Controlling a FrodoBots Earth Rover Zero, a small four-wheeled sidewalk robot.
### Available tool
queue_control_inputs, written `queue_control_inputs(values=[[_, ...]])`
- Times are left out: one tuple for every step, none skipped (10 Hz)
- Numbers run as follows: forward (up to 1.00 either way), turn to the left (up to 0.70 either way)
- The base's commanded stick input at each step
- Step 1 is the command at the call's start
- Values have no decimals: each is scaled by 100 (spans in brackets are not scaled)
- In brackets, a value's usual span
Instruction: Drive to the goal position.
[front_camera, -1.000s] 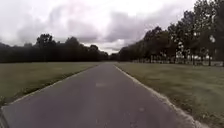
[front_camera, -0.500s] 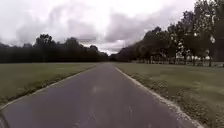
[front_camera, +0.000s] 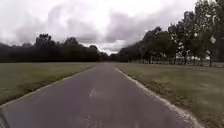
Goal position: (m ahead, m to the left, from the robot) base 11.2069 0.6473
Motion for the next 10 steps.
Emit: queue_control_inputs(values=[[70, 0], [70, 0], [70, 0], [70, 0], [70, 0], [70, 0], [70, 0], [70, 0], [70, 0], [70, 0]])
